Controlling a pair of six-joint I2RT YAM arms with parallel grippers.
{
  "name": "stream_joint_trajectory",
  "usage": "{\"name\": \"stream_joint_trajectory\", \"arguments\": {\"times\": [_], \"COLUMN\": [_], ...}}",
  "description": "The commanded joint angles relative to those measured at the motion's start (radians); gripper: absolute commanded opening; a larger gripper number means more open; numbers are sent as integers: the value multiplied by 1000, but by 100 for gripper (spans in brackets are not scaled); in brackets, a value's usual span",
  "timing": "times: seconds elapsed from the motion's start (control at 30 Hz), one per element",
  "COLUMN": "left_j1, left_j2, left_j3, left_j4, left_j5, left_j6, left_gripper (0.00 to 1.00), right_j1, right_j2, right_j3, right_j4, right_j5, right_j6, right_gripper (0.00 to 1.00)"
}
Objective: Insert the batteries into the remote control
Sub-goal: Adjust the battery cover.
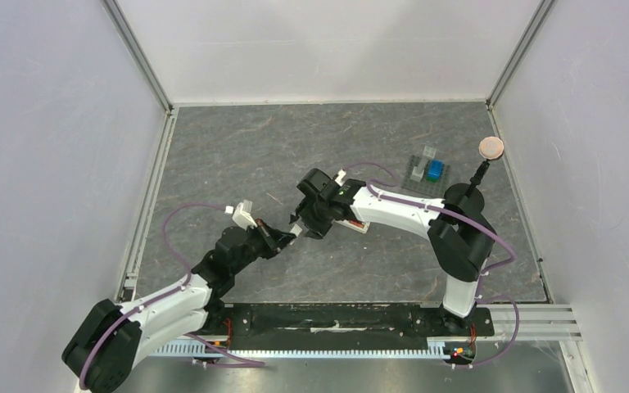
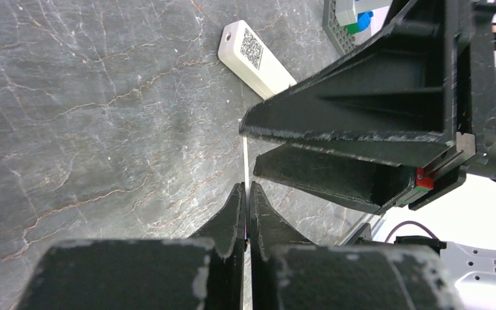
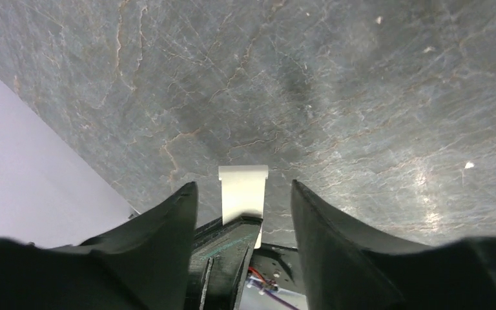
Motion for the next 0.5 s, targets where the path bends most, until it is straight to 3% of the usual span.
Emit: {"name": "stream_joint_trajectory", "arguments": {"times": [0.0,0.07,0.17,0.3,0.47], "left_j1": [-1,-1,-2,0,0], "left_j2": [-54,-90,-142,-161,-135], "left_j3": [59,82,132,234,324], "left_j4": [-91,-157,-250,-373,-332], "left_j5": [-13,2,60,198,494], "left_j6": [19,27,53,99,227], "left_gripper": [2,2,2,2,2], "right_j1": [-19,-31,-62,-127,-158], "right_j2": [-82,-148,-305,-508,-666], "right_j3": [38,-8,-147,-371,-450], "right_j4": [11,21,159,416,448], "right_j5": [36,57,36,-235,-493], "right_j6": [-154,-243,-465,-806,-1083], "right_gripper": [63,73,76,76,77]}}
